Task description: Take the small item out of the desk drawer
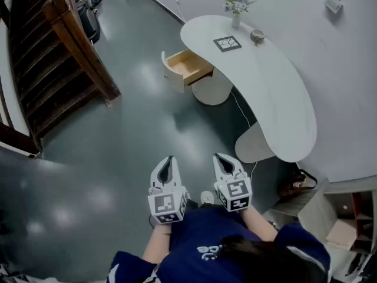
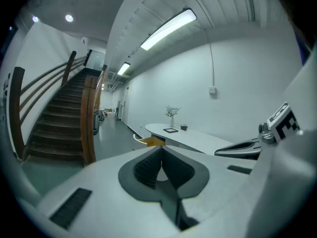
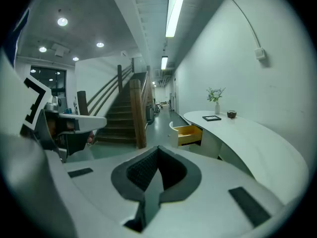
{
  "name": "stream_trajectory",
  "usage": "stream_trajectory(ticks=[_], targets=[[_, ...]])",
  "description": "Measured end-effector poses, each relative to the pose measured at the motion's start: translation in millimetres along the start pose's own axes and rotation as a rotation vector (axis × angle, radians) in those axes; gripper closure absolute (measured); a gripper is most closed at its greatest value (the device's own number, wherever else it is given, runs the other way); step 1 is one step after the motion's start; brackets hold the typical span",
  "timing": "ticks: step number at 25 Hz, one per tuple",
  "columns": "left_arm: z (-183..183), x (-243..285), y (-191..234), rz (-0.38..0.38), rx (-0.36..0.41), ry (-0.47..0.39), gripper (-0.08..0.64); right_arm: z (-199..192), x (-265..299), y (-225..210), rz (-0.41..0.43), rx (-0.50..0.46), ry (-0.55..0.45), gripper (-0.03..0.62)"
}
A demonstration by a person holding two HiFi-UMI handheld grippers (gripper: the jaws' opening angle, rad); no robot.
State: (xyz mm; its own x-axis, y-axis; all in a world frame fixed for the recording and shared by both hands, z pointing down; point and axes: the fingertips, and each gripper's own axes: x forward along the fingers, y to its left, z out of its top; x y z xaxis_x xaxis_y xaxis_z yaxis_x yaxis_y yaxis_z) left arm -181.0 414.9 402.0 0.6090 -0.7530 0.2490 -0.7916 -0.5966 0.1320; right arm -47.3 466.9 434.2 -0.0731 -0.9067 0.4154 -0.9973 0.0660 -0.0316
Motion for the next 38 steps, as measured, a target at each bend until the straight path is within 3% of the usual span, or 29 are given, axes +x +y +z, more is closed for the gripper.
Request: stream_trajectory(ticks=[9, 19, 26, 33, 38], targets=[[-6.3, -10.3, 11.3, -0.016, -0.005, -0.001, 0.555, 7.3, -3.5, 10.0, -0.026, -0.009, -0.025, 0.584], [-16.8, -5.5, 31.0, -0.071, -0.016, 0.017, 0.555, -10.6, 3.1, 19.2, -0.084, 0.115, -0.024, 0.584], [-19.9, 14.6, 27.8, -0.094, -0.024, 0.042, 0.555, -10.2, 26.3, 7.6, -0.045, 0.115, 0.003, 0.584], [8.1, 58.4, 27.1, -0.061, 0.019, 0.017, 0.555, 24.7, 75.6, -18.3, 0.007, 0.062, 0.002, 0.583], [25.9, 105.5, 18.4, -0.047, 0.031, 0.016, 0.555, 41.6, 110.6, -55.6, 0.037, 0.082, 0.006, 0.584]])
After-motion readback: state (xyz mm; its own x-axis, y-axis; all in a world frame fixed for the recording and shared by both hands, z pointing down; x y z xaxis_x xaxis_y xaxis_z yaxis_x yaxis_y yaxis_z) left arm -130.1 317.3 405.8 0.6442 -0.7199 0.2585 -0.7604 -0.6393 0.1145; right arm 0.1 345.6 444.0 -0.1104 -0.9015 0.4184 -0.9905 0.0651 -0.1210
